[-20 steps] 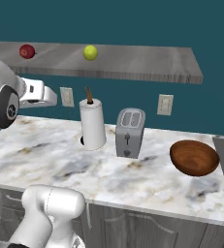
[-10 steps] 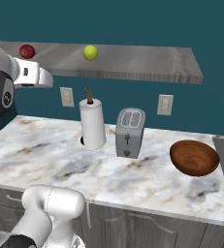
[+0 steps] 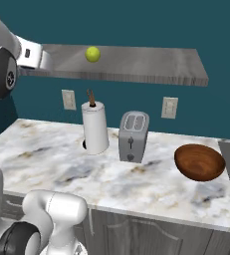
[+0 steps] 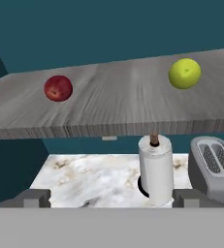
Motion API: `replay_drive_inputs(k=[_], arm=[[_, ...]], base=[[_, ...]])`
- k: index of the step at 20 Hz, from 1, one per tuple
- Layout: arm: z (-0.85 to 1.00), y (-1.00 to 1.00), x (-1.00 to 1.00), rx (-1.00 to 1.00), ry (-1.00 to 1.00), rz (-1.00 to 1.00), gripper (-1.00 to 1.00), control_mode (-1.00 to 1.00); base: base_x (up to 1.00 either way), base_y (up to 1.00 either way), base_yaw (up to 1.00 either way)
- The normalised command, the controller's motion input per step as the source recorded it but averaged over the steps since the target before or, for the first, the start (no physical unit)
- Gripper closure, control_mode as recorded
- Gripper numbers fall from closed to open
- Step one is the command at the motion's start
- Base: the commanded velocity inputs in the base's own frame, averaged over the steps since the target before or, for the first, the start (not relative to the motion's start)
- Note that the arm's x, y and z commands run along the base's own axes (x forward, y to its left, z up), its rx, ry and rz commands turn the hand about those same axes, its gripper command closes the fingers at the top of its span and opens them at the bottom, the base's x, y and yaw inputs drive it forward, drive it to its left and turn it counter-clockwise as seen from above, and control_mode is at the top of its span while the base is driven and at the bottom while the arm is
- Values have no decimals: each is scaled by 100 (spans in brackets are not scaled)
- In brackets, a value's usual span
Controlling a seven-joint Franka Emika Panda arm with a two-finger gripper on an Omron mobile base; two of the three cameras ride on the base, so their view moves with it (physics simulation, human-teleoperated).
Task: Pick the pears from the cabinet and place them in one bowl. Pick the sweet potato from the sink and place it in the other bowl.
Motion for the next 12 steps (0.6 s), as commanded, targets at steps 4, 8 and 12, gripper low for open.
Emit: replay_drive_inputs(k=[4,8,12], arm=[[25,7,49,1,3,0,-100,-100],[0,21,58,0,4,0,-100,-100],[-17,39,59,-7,0,-1,-100,-100]], base=[[0,0,0],[0,0,0],[0,0,0]])
